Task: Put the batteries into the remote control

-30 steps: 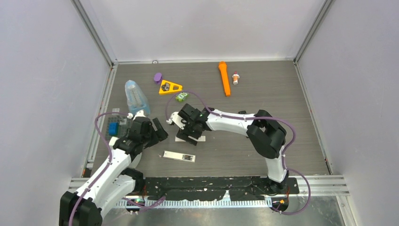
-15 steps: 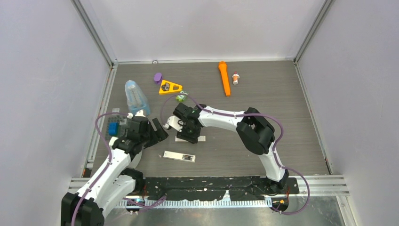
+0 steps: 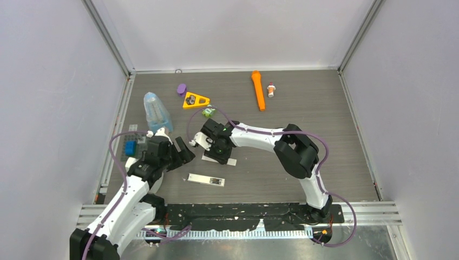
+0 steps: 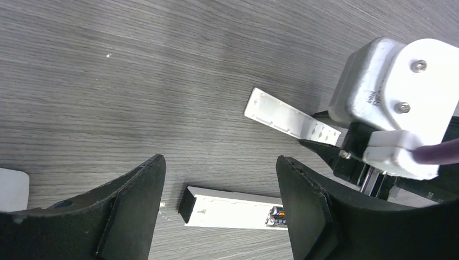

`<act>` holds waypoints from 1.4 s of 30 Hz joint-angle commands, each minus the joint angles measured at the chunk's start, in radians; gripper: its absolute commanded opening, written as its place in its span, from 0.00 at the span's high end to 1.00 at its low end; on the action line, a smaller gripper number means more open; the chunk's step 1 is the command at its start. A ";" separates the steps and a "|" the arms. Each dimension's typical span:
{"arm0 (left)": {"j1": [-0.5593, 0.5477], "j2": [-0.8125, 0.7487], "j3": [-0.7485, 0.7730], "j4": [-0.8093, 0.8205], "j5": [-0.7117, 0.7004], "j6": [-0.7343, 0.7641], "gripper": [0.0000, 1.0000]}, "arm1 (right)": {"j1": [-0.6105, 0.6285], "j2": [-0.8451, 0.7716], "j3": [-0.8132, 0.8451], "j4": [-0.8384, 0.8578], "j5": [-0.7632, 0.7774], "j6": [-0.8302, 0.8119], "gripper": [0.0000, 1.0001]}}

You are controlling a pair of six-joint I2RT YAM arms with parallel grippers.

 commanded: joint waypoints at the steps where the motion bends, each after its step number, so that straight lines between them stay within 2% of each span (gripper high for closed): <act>1: 0.005 -0.033 -0.025 0.060 0.028 -0.009 0.24 | -0.018 -0.093 -0.088 0.149 0.005 0.068 0.71; 7: 0.005 -0.025 -0.052 0.154 0.107 -0.023 0.27 | -0.032 -0.179 -0.161 0.206 -0.055 0.088 0.69; 15: 0.004 0.080 -0.061 0.297 0.242 -0.022 0.28 | -0.040 -0.240 -0.193 0.233 -0.115 0.103 0.69; 24: 0.004 0.181 -0.064 0.439 0.312 -0.049 0.28 | -0.040 -0.281 -0.207 0.235 -0.208 0.104 0.69; 27: 0.004 0.204 -0.071 0.457 0.318 -0.074 0.32 | -0.040 -0.291 -0.215 0.243 -0.224 0.108 0.69; 33: 0.004 0.248 -0.077 0.496 0.348 -0.122 0.50 | -0.040 -0.313 -0.235 0.275 -0.235 0.130 0.69; 42: 0.004 0.212 -0.087 0.512 0.347 -0.142 0.91 | -0.040 -0.353 -0.246 0.299 -0.237 0.176 0.67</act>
